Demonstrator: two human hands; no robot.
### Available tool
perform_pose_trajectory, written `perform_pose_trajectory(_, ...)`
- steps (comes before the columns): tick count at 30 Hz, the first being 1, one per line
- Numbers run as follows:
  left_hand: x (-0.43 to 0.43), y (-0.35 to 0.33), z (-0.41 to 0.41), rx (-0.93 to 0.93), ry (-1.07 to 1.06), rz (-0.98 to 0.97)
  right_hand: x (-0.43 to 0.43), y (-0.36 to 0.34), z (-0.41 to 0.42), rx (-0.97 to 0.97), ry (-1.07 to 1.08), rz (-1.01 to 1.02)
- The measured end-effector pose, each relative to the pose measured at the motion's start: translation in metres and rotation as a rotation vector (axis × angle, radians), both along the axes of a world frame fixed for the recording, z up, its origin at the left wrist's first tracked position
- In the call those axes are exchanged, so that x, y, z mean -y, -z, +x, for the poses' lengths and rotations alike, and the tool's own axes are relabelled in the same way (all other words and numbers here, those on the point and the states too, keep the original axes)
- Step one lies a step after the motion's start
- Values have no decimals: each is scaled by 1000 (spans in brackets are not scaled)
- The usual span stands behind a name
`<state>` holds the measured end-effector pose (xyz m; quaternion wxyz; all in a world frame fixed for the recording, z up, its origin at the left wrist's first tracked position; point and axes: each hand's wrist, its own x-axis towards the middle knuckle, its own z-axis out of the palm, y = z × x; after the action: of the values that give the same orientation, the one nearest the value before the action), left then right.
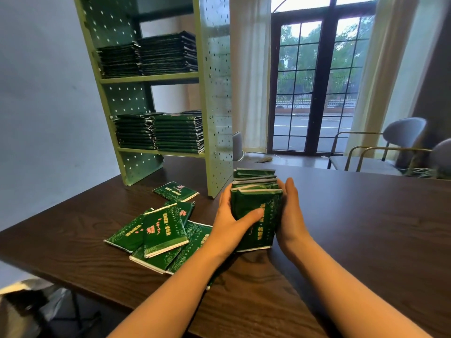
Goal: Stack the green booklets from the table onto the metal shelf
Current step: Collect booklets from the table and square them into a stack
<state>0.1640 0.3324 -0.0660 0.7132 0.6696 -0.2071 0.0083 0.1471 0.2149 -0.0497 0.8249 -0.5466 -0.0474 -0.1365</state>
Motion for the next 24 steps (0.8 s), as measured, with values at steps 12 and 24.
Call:
perform_pose_trajectory(12,12,2,1,-38,-6,135,0,5,0,-122,-46,99)
perform_pose_trajectory(24,-26,-36,11,-17,-115,209,-5,4,-1,-78,-129,-65)
